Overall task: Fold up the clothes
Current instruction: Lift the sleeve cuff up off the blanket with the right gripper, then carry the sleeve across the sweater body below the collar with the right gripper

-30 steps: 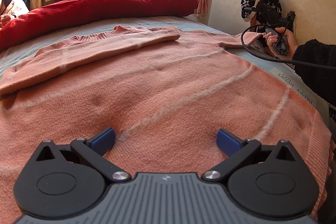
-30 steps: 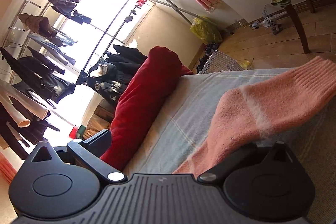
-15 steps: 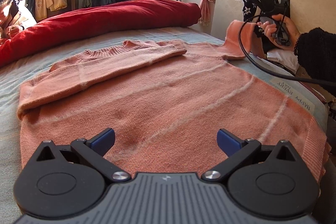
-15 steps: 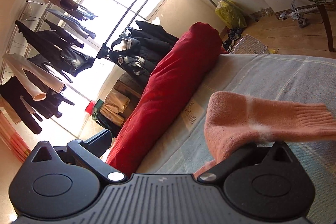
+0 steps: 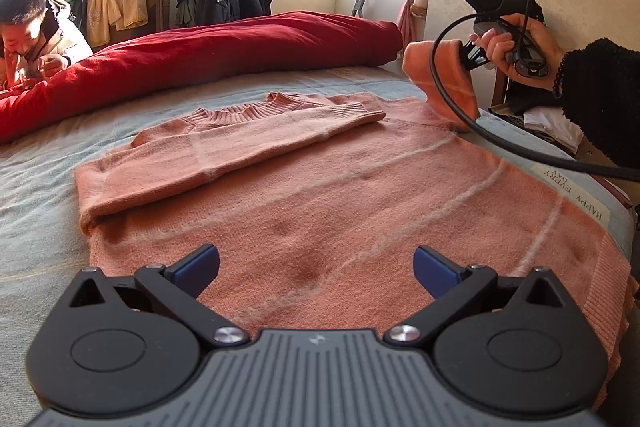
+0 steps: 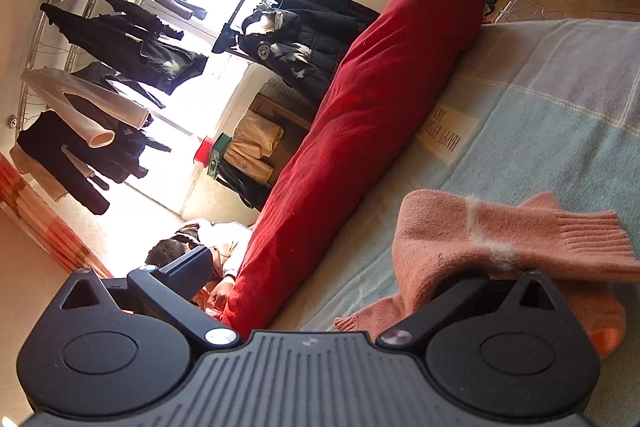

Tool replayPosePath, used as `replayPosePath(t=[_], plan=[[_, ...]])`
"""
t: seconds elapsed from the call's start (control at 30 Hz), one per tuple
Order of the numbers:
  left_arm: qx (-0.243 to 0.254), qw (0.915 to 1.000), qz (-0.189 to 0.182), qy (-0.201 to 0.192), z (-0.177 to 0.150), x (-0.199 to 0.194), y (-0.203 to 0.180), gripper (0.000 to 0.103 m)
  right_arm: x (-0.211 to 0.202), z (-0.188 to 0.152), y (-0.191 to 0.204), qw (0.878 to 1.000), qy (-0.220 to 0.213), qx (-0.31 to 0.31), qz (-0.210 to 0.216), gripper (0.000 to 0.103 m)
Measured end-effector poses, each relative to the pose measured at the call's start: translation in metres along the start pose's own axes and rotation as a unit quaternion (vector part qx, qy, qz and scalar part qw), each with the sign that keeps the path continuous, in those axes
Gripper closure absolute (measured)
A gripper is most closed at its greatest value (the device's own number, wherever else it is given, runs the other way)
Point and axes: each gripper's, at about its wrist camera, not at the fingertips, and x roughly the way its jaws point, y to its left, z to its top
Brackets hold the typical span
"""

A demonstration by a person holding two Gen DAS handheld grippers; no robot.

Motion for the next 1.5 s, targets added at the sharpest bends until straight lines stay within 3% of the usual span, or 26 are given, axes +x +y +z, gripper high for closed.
replayPosePath(t=[0.53, 0.83, 1.17, 1.3, 1.43, 1.5], plan=[[0.020, 0.9989, -0.016, 0.040, -0.009, 0.004, 0.009, 0.001, 0.043, -0.022, 0.051, 0.998, 0.044, -0.028, 0.042, 0.000], [0.026, 0.9978, -0.028, 0.055, -0.012, 0.008, 0.010, 0.001, 0.070, -0.050, 0.083, 0.990, 0.100, -0.058, 0.083, 0.000], [0.028, 0.9974, -0.028, 0.060, -0.014, 0.010, 0.010, 0.001, 0.108, -0.102, 0.083, 0.979, 0.173, -0.087, 0.066, 0.000], [0.026, 0.9974, -0.026, 0.063, -0.014, 0.011, 0.011, 0.001, 0.116, -0.120, 0.091, 0.971, 0.195, -0.124, 0.059, 0.000], [0.028, 0.9971, -0.026, 0.066, -0.015, 0.013, 0.010, 0.001, 0.119, -0.137, 0.101, 0.956, 0.226, -0.180, 0.048, 0.000], [0.029, 0.9969, -0.025, 0.069, -0.016, 0.014, 0.010, 0.001, 0.116, -0.136, 0.097, 0.958, 0.224, -0.173, 0.034, 0.000]])
